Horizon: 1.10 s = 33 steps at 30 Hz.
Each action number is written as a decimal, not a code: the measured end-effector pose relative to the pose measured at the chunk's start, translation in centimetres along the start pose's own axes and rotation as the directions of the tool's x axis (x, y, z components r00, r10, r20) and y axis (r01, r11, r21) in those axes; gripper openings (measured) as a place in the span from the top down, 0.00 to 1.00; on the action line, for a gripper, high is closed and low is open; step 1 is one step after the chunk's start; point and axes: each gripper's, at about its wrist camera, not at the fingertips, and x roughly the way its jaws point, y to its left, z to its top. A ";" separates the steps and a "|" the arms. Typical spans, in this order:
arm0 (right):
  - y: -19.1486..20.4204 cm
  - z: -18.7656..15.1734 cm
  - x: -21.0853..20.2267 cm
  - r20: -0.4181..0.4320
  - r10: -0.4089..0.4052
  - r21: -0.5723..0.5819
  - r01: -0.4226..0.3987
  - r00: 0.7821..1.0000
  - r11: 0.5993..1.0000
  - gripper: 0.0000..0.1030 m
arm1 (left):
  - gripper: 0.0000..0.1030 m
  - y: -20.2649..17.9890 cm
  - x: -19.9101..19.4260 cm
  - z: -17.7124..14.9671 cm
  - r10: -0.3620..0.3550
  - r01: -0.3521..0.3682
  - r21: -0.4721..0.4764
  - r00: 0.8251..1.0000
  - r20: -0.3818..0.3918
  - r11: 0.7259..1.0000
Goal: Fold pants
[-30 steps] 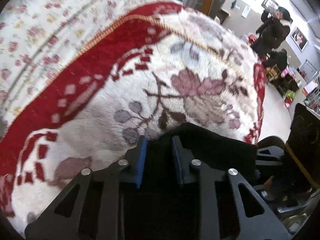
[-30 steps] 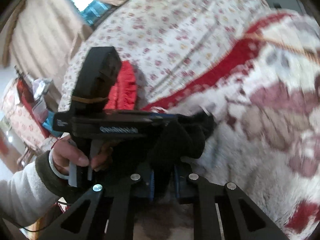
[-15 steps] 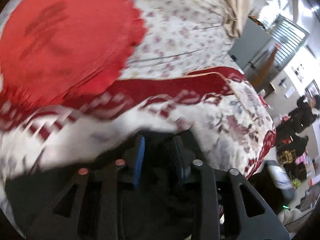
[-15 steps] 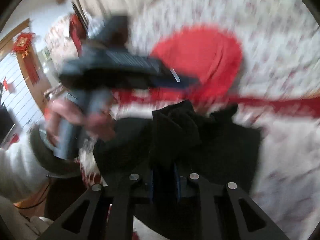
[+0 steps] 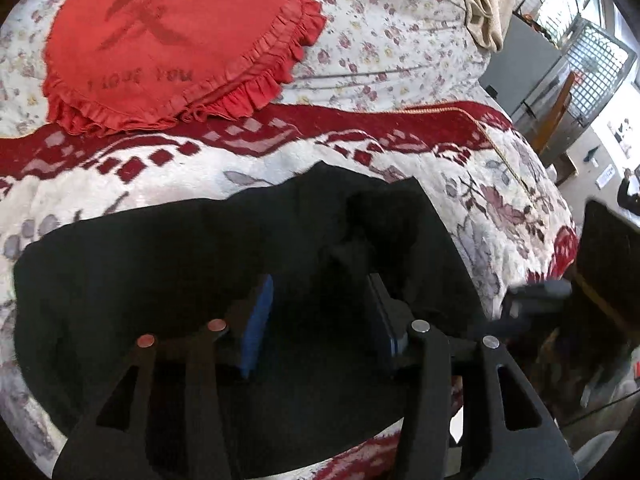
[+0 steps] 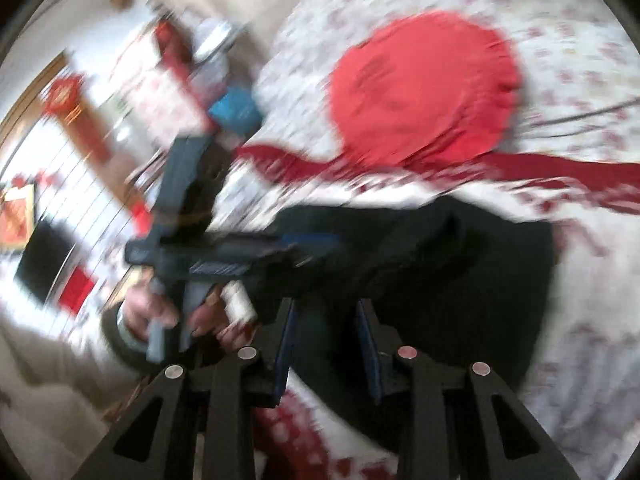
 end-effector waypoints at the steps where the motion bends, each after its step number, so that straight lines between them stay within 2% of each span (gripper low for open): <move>1: 0.8 -0.2 0.7 -0.033 0.011 -0.031 -0.012 0.999 0.999 0.68 | 0.55 0.2 -0.3 0.0 0.000 0.000 -0.011 1.000 0.004 1.000; 2: 1.0 0.1 1.2 -0.042 0.005 -0.062 -0.008 0.999 0.998 0.68 | 0.55 0.3 -0.6 0.1 0.001 -0.001 -0.014 1.000 0.007 1.000; 4: 1.8 -0.1 0.7 0.004 -0.063 -0.121 0.063 0.998 0.991 0.68 | 0.55 0.2 -1.4 -0.1 0.010 -0.010 -0.001 1.000 0.020 1.000; 7: -0.7 0.3 -1.0 0.077 -0.158 -0.020 0.160 0.985 0.987 0.68 | 0.46 -0.4 -2.1 -0.5 0.009 -0.010 0.020 0.999 0.030 1.000; 9: -2.7 1.0 -1.0 0.075 -0.243 0.031 0.241 0.967 0.970 0.68 | 0.46 -0.9 -2.0 -0.6 -0.004 0.003 0.019 1.000 0.027 1.000; 12: -4.0 2.1 1.0 0.044 -0.296 -0.032 0.298 0.954 0.954 0.68 | 0.46 -1.9 -1.2 -1.0 -0.002 0.002 0.027 1.000 0.019 1.000; 16: -5.1 4.1 6.7 0.001 -0.438 -0.118 0.435 0.899 0.893 0.70 | 0.46 -2.0 -0.7 -2.1 0.005 -0.004 0.015 1.000 -0.017 1.000; 19: -5.3 4.6 9.0 -0.008 -0.455 -0.153 0.449 0.890 0.880 0.70 | 0.46 -1.2 -1.3 -2.5 0.034 -0.034 -0.003 0.999 -0.020 0.999; 21: -5.1 4.6 8.6 -0.002 -0.463 -0.156 0.457 0.886 0.876 0.70 | 0.46 -0.7 -1.8 -2.4 0.058 -0.058 -0.010 0.998 -0.006 0.998; 23: -4.5 4.0 7.1 0.012 -0.459 -0.142 0.455 0.889 0.879 0.70 | 0.46 -0.4 -2.1 -2.3 0.052 -0.052 -0.028 0.999 0.006 0.998; 26: -2.7 2.1 4.3 0.035 -0.471 -0.158 0.470 0.882 0.868 0.70 | 0.46 -1.0 -2.3 -1.9 0.033 -0.032 -0.026 0.999 0.029 0.999; 29: -1.9 -0.7 3.3 -0.005 -0.461 -0.141 0.455 0.888 0.879 0.70 | 0.42 -2.1 -1.9 -1.7 0.024 -0.024 -0.009 0.999 0.041 1.000; 31: -1.7 -2.6 3.8 -0.044 -0.479 -0.145 0.469 0.877 0.871 0.69 | 0.42 -2.7 -1.1 -1.8 0.014 -0.014 -0.009 0.999 0.031 1.000; 33: -1.0 -4.0 3.6 -0.013 -0.508 -0.175 0.498 0.861 0.849 0.69 | 0.42 -3.3 -0.3 -1.9 0.011 -0.011 -0.006 1.000 0.011 1.000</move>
